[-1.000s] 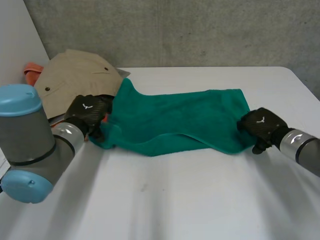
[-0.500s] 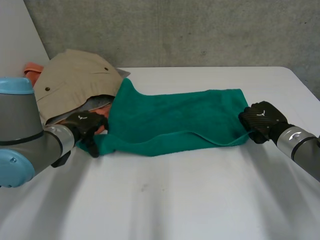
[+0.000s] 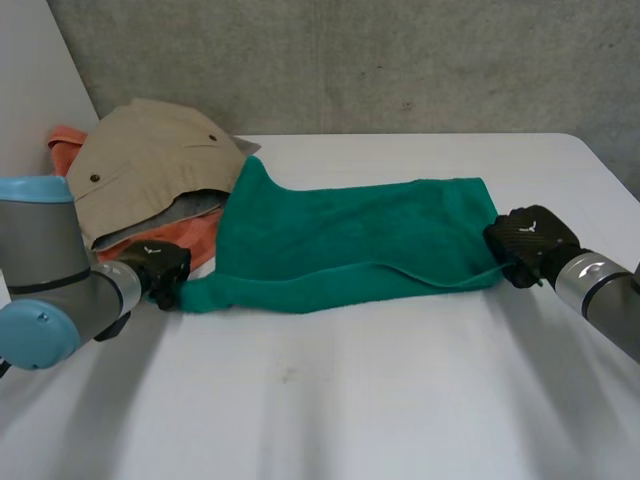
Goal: Fold the laundry.
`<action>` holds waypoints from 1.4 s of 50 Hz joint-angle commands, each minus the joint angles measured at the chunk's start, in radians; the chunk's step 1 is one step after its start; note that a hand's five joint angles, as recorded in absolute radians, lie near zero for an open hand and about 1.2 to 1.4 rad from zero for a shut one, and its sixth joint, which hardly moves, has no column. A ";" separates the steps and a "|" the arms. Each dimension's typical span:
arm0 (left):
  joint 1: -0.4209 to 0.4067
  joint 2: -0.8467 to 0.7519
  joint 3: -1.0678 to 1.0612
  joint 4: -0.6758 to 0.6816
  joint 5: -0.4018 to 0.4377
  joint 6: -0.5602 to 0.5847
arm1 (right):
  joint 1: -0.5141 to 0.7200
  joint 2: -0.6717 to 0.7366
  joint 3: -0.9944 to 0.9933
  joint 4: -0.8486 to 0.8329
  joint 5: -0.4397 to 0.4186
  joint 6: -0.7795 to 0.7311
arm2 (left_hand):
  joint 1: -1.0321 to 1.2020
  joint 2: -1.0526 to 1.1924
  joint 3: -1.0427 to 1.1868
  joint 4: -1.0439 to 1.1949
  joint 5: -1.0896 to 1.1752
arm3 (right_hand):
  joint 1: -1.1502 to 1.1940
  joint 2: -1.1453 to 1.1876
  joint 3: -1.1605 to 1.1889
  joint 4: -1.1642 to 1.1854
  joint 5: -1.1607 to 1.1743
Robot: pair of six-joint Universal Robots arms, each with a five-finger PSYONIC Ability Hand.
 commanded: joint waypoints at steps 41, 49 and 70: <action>-0.155 0.058 0.579 0.106 -0.158 0.229 | 0.002 0.055 -0.828 0.539 0.289 -0.019 | 0.226 0.214 0.222 0.215 0.242 | 0.259 0.213 0.208 0.199 0.230; -0.141 0.064 0.724 0.468 -0.155 0.125 | -0.021 -0.044 -0.764 -0.116 0.286 0.264 | 0.226 0.214 0.222 0.215 0.242 | 0.259 0.213 0.208 0.199 0.230; -0.131 0.201 0.160 0.476 -0.112 0.049 | -0.001 -0.077 -0.425 0.037 0.224 0.180 | 0.226 0.214 0.222 0.215 0.242 | 0.259 0.213 0.208 0.199 0.230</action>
